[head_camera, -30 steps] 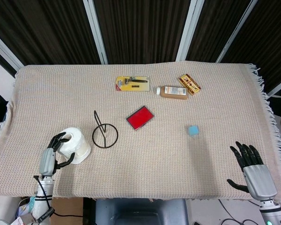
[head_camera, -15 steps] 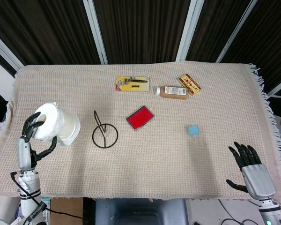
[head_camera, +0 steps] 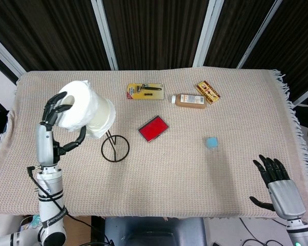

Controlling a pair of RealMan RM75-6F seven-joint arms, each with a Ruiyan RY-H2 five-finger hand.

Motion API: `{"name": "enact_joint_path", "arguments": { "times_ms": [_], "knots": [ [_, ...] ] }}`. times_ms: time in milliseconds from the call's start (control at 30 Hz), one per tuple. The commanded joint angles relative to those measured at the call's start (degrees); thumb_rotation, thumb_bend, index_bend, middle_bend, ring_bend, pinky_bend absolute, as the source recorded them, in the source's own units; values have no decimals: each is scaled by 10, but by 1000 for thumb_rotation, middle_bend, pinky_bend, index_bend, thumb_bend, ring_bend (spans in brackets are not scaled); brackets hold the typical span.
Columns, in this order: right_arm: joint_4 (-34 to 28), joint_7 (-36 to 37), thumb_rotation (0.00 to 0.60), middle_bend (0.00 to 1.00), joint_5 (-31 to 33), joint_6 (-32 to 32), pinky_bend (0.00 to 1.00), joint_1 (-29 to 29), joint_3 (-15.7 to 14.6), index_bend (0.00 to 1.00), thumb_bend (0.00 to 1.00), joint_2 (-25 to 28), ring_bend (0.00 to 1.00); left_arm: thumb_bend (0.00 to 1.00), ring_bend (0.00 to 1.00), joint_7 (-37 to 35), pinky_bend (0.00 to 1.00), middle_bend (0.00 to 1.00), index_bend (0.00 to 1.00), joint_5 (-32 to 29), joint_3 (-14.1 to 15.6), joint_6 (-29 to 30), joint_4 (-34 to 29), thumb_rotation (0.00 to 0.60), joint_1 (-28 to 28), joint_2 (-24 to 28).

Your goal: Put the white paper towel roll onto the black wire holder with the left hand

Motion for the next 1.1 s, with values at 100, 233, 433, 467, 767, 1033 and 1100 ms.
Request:
{"name": "enact_joint_path", "arguments": {
  "times_ms": [100,233,433,467,767,1033,1100],
  "knots": [
    [0,4,600,0,-1,-1,0,0,-1,0,115,3,0,737,743,30,1000,819,721,-5,12,-8,32,600,-26,-36],
    [0,9,600,0,-4,4,0,-1,-1,0,115,6,0,737,743,41,1000,818,721,13,25,-4,69,600,-35,-50],
    [0,12,600,0,-3,3,0,-1,-1,0,116,7,0,738,743,43,1000,818,721,33,38,8,99,600,-34,-51],
    [0,12,600,0,-4,3,0,-1,-1,0,115,7,0,738,744,40,1000,818,721,32,39,8,99,600,-34,-49],
    [0,9,600,0,-5,5,0,-2,-1,0,115,6,0,740,745,33,1000,818,721,30,58,-1,102,600,-29,-43],
    [0,10,600,0,-4,6,0,-3,-1,0,115,7,0,739,745,33,1000,817,721,23,63,-12,118,600,-33,-44],
    [0,10,600,0,-4,5,0,-3,0,0,116,7,0,734,745,34,1000,812,717,22,64,-15,122,600,-35,-45]
  ]
}}
